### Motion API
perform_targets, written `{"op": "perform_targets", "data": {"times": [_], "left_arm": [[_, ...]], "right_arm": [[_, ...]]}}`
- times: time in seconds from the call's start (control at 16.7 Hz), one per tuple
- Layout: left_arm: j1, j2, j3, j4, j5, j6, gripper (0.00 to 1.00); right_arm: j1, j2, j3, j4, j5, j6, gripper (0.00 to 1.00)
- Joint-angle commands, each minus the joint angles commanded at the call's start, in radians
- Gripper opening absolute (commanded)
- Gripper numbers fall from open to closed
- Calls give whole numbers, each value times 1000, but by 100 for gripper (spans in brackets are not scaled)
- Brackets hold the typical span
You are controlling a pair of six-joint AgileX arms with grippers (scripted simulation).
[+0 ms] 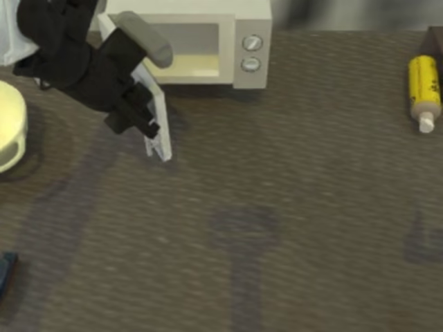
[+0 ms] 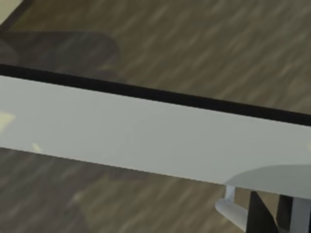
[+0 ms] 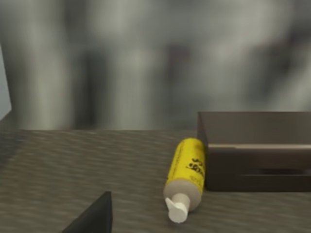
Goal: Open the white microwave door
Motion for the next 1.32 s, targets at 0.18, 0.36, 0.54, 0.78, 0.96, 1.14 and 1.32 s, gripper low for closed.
{"op": "perform_targets", "data": {"times": [0.18, 0.36, 0.54, 0.78, 0.96, 1.14, 1.32], "left_arm": [[11, -3, -6, -9, 13, 29, 0], [11, -3, -6, -9, 13, 29, 0], [11, -3, -6, -9, 13, 29, 0], [11, -3, -6, -9, 13, 29, 0], [11, -3, -6, -9, 13, 29, 0], [11, -3, -6, -9, 13, 29, 0], [11, -3, -6, -9, 13, 29, 0]], "right_arm": [[0, 0, 0, 0, 0, 0, 100], [0, 0, 0, 0, 0, 0, 100], [0, 0, 0, 0, 0, 0, 100], [0, 0, 0, 0, 0, 0, 100], [0, 0, 0, 0, 0, 0, 100], [0, 0, 0, 0, 0, 0, 100], [0, 0, 0, 0, 0, 0, 100]]}}
